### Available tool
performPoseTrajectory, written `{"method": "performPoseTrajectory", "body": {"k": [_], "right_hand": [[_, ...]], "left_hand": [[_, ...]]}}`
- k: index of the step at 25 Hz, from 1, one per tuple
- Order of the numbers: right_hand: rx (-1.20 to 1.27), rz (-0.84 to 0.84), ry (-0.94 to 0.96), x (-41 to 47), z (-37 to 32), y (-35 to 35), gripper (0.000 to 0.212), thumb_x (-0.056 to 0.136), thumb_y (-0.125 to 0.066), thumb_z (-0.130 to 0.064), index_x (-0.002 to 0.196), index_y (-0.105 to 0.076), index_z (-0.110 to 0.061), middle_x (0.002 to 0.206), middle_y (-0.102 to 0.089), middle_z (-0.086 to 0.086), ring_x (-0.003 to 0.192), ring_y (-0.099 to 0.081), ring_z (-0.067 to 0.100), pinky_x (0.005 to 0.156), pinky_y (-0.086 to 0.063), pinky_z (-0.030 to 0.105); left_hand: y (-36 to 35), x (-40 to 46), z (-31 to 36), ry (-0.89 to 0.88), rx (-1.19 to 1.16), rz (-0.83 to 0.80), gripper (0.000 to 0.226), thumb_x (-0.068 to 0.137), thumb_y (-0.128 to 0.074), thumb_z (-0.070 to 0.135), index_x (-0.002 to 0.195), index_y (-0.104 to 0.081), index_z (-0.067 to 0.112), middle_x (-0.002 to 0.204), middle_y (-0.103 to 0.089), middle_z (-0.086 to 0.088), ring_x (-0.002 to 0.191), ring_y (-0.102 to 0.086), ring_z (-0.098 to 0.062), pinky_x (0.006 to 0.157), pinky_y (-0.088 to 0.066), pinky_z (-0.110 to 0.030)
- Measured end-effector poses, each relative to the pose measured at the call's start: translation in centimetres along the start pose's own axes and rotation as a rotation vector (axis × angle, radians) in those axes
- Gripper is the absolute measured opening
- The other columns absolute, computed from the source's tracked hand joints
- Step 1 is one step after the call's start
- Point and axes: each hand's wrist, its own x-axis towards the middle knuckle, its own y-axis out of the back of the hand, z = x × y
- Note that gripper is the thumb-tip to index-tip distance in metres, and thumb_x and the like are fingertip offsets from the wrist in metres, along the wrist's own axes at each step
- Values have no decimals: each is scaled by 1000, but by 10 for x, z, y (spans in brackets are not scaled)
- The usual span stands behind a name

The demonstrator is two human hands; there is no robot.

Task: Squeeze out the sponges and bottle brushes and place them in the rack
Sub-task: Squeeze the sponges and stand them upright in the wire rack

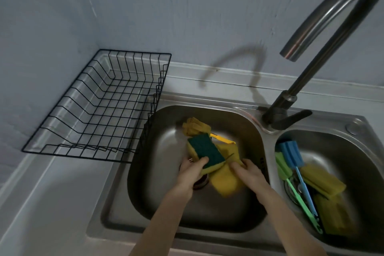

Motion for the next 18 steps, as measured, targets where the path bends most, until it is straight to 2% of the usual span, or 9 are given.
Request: {"method": "performPoseTrajectory", "body": {"k": [1,3,5,7,10,12,14,16,18], "right_hand": [[11,18,28,-3,-4,3,61,85,-50,-46,139,-33,-20,142,-40,14,132,-35,34,109,-34,45],[32,52,107,-13,-14,10,58,87,-49,-44,136,-34,-18,138,-42,15,131,-34,33,108,-34,43],[61,82,186,-26,-25,16,53,87,-50,-42,133,-34,-20,133,-43,15,127,-38,32,101,-37,38],[106,104,277,-38,-38,19,48,85,-54,-39,127,-36,-24,129,-46,15,121,-44,32,98,-40,37],[166,110,372,-51,-57,19,43,81,-58,-36,119,-40,-29,129,-45,15,115,-49,30,102,-43,46],[163,129,424,-58,-70,16,42,81,-60,-32,118,-42,-28,128,-46,14,113,-50,29,102,-43,44],[125,163,479,-62,-82,11,45,80,-62,-33,120,-44,-26,128,-48,13,116,-49,29,104,-40,45],[70,191,524,-65,-96,5,48,79,-63,-37,121,-44,-25,129,-48,11,121,-44,31,106,-37,47],[52,202,563,-66,-111,-1,51,79,-64,-38,122,-43,-23,129,-48,9,122,-43,31,106,-37,45]], "left_hand": [[0,-6,7,-39,10,0,32,86,-58,14,115,-44,14,109,-54,-3,106,-53,-20,91,-44,-31],[3,-16,19,-133,44,8,45,85,-60,14,125,-39,14,118,-57,-4,107,-56,-21,94,-46,-32],[8,-28,33,-224,88,5,67,84,-61,16,139,-24,22,132,-52,-6,116,-54,-23,104,-42,-40],[13,-43,46,-304,100,-5,79,85,-60,16,144,-9,30,127,-49,-3,116,-51,-21,107,-39,-39],[21,-63,59,-440,99,-1,70,89,-55,13,144,-15,29,117,-47,1,104,-47,-13,98,-39,-32],[30,-70,65,-476,86,29,65,89,-54,14,143,-21,27,126,-49,-3,107,-48,-15,103,-41,-37],[42,-71,71,-483,29,44,61,89,-55,14,141,-26,26,134,-48,-9,112,-51,-21,101,-44,-41],[55,-75,78,-486,-37,47,57,89,-54,13,139,-29,24,131,-49,-10,111,-55,-22,91,-50,-37],[66,-77,86,-511,-81,70,51,89,-52,13,136,-33,24,120,-54,-9,99,-58,-16,80,-51,-29]]}}
